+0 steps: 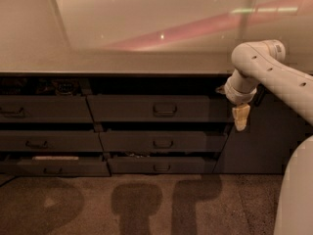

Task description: Open top drawer

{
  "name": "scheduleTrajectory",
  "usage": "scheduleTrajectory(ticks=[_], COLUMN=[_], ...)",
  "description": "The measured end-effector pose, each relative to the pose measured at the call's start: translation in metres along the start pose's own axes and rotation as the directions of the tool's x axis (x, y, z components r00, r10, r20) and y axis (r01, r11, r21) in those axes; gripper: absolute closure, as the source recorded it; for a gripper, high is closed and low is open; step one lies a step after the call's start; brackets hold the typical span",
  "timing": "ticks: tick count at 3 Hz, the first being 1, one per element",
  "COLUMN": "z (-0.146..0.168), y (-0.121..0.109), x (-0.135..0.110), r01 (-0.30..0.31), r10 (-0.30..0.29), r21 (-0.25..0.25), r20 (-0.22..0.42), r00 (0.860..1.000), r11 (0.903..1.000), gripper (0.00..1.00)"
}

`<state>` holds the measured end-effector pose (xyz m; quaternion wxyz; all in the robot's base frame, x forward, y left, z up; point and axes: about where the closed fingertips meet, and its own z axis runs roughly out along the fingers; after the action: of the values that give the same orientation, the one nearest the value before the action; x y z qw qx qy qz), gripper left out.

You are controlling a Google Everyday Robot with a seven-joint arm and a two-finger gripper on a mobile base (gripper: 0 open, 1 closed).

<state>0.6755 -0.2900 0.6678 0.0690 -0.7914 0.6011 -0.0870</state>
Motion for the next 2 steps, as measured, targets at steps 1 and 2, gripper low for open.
scheduleTrajectory(ticks=[1, 2], z=[0.007, 0.008], y=[0.021, 0.033], x=[-0.001, 0.008], r01=[0.051, 0.100], r10=[-0.053, -0.104], r21=[0.036, 0.045], r20=[0.069, 0.075], r00=[0.996, 0.992], r11=[0.9980, 0.9939], gripper=[0.00, 0.00])
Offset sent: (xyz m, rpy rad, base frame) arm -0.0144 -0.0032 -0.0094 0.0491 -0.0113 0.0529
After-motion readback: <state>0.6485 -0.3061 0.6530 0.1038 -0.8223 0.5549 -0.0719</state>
